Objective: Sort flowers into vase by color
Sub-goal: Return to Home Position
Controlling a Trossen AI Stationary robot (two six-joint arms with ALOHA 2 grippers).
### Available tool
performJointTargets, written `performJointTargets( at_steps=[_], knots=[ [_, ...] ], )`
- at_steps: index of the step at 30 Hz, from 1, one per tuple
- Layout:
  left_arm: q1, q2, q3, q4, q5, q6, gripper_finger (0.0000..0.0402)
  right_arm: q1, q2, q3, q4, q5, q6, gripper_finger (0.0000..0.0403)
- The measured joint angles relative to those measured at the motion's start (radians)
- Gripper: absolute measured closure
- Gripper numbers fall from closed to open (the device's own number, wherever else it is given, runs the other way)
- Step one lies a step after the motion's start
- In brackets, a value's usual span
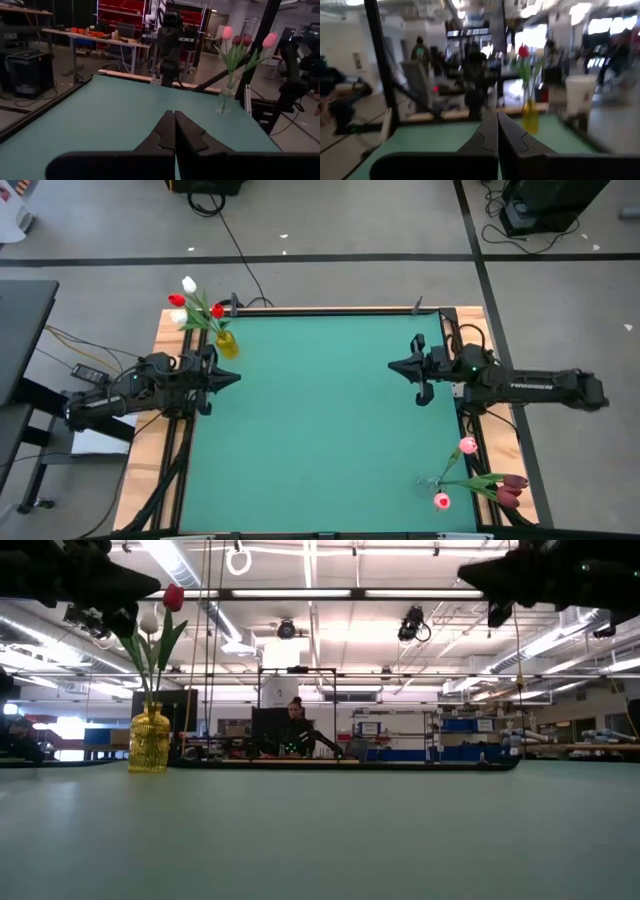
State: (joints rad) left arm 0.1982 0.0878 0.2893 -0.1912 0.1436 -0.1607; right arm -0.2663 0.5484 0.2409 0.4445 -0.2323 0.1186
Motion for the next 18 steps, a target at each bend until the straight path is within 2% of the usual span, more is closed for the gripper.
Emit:
performJointTargets(
  at_steps=[4, 8, 11, 15, 18],
  knots=[
    [0.0, 0.0, 0.0, 0.001, -0.019, 0.035, 0.0401, 0.125, 0.084, 0.0, 0.125, 0.143, -0.063, 0.0403],
    [0.0, -0.009, 0.0, -0.004, -0.033, 0.071, 0.0401, 0.206, 0.075, 0.0, 0.055, 0.186, -0.077, 0.0403],
    [0.001, -0.021, 0.016, -0.046, -0.038, 0.092, 0.0401, 0.22, 0.003, 0.0, -0.037, 0.185, -0.077, 0.0403],
    [0.001, -0.048, 0.074, -0.158, -0.062, 0.124, 0.0401, 0.214, -0.162, 0.0, -0.224, 0.168, -0.07, 0.0403],
    [0.001, -0.082, 0.087, -0.161, -0.098, 0.146, 0.04, 0.196, -0.273, -0.009, -0.325, 0.155, -0.057, 0.0403]
  ],
)
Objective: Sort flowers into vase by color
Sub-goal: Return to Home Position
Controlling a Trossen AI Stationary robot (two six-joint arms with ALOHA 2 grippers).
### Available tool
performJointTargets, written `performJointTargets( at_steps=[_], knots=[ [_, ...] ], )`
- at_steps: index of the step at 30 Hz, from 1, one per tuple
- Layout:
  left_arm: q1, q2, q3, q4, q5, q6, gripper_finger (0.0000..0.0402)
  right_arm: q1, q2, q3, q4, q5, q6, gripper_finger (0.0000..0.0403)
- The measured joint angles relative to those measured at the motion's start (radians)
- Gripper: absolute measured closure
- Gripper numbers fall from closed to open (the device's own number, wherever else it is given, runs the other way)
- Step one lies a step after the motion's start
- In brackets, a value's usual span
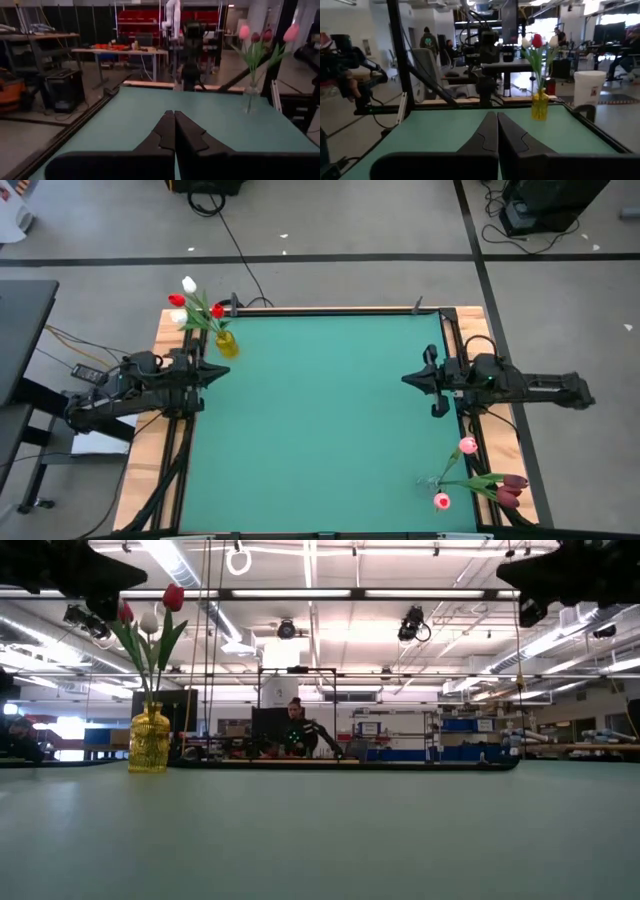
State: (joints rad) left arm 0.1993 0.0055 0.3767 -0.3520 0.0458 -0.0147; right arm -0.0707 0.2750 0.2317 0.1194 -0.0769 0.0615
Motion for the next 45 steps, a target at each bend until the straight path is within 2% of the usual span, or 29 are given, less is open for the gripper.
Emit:
performJointTargets(
  at_steps=[6, 12, 16, 19, 25, 31, 45],
  knots=[
    [0.0, 0.0, -0.016, -0.052, -0.002, 0.01, 0.0396, -0.052, -0.17, -0.111, 0.019, -0.004, 0.027, 0.0403],
    [0.0, 0.0, -0.03, -0.037, -0.002, 0.035, 0.0394, -0.071, -0.26, -0.186, 0.029, -0.054, 0.071, 0.0403],
    [0.0, 0.0, -0.097, 0.056, 0.0, 0.016, 0.0394, -0.078, -0.272, -0.209, 0.027, -0.1, 0.103, 0.0403],
    [0.0, 0.0, -0.156, 0.144, 0.001, 0.003, 0.0394, -0.078, -0.271, -0.226, 0.014, -0.095, 0.103, 0.0403],
    [0.0, 0.0, -0.213, 0.202, 0.034, -0.023, 0.0394, -0.068, -0.271, -0.226, 0.021, -0.131, 0.104, 0.0403],
    [0.0, 0.001, -0.308, 0.366, 0.045, -0.039, 0.0393, -0.052, -0.271, -0.226, 0.021, -0.098, 0.085, 0.0403],
    [-0.038, 0.03, -0.368, 0.449, 0.033, -0.064, 0.04, -0.065, -0.271, -0.225, 0.02, -0.1, 0.072, 0.0402]
  ],
)
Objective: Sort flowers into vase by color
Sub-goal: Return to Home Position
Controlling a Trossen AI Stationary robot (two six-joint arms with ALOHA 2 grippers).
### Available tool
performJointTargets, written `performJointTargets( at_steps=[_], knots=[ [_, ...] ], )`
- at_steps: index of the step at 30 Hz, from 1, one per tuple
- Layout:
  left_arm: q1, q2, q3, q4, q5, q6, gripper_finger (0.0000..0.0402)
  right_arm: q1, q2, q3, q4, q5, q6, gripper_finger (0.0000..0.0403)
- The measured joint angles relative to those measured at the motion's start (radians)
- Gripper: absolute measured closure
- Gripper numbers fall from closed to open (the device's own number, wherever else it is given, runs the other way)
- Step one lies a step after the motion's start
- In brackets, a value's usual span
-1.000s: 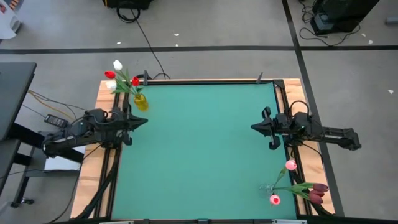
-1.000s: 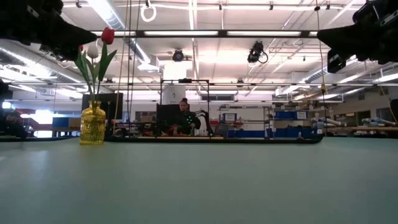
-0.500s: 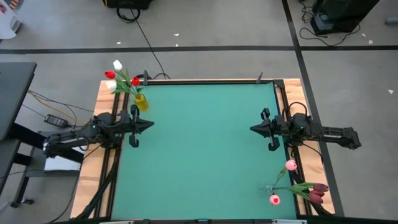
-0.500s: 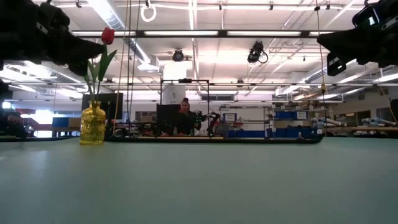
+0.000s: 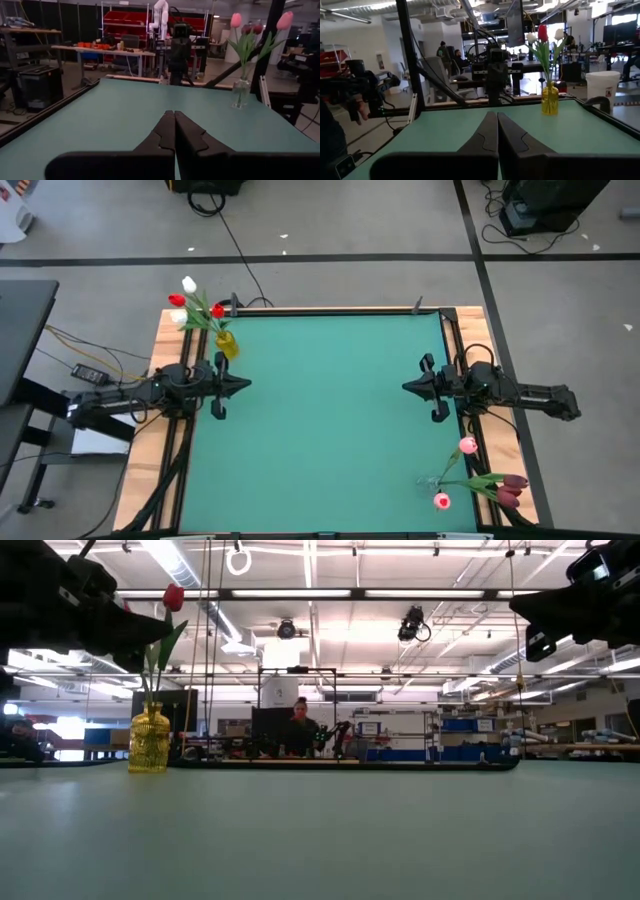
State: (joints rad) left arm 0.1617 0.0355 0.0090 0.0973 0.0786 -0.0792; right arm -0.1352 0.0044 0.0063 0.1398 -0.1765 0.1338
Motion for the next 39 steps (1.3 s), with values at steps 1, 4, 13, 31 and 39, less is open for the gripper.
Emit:
performJointTargets(
  at_steps=[1, 4, 13, 31, 39],
  knots=[
    [-0.005, 0.009, 0.0, 0.006, -0.005, 0.0, 0.04, 0.0, 0.0, 0.0, 0.0, 0.0, 0.005, 0.0402],
    [-0.023, 0.036, 0.0, 0.026, -0.008, -0.012, 0.04, 0.007, 0.0, 0.0, 0.001, -0.001, 0.01, 0.0402],
    [-0.044, 0.049, 0.0, 0.051, -0.036, 0.011, 0.0398, 0.015, 0.0, 0.0, 0.001, -0.001, 0.036, 0.0399],
    [-0.041, 0.049, -0.001, 0.038, -0.037, -0.015, 0.0393, 0.015, 0.0, 0.0, 0.0, -0.001, 0.075, 0.036],
    [-0.041, 0.049, -0.001, 0.04, -0.036, -0.015, 0.0393, 0.015, 0.0, 0.0, 0.0, -0.001, 0.074, 0.0361]
  ],
)
